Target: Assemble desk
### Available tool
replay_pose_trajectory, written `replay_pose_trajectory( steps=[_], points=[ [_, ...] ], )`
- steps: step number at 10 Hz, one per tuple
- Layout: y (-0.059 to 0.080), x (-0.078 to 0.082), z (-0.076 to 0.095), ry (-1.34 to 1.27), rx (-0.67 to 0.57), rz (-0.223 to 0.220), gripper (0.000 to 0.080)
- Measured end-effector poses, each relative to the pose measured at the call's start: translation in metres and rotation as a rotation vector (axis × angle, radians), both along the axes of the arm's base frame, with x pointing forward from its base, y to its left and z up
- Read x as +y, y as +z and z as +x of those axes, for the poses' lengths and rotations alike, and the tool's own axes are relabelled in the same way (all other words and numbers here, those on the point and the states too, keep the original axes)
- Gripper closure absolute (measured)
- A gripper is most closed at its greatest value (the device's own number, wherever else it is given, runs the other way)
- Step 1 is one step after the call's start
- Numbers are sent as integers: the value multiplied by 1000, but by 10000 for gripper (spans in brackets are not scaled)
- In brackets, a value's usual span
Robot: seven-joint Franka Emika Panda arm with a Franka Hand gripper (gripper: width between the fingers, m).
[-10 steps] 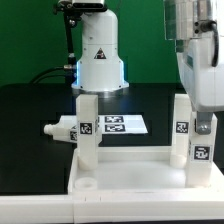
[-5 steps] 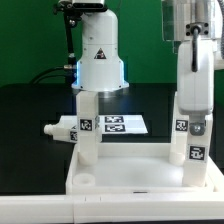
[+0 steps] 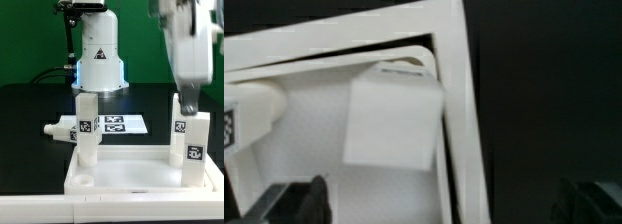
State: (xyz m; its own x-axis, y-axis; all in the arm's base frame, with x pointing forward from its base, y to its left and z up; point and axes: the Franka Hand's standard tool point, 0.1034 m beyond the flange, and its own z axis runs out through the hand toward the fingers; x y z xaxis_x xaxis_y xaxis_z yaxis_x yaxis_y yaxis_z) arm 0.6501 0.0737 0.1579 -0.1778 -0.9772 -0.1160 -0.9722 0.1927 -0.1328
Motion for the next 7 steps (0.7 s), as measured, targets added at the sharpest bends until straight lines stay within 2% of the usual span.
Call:
replay_pose_trajectory(
  steps=[2, 5, 6, 7],
  points=[
    [-8, 5, -3, 5, 9, -5, 154],
    [-9, 4, -3, 24, 9, -9, 150],
    [-7, 2, -3, 69, 0, -13, 150],
    [1, -10, -12, 157, -26, -7, 150]
  ],
)
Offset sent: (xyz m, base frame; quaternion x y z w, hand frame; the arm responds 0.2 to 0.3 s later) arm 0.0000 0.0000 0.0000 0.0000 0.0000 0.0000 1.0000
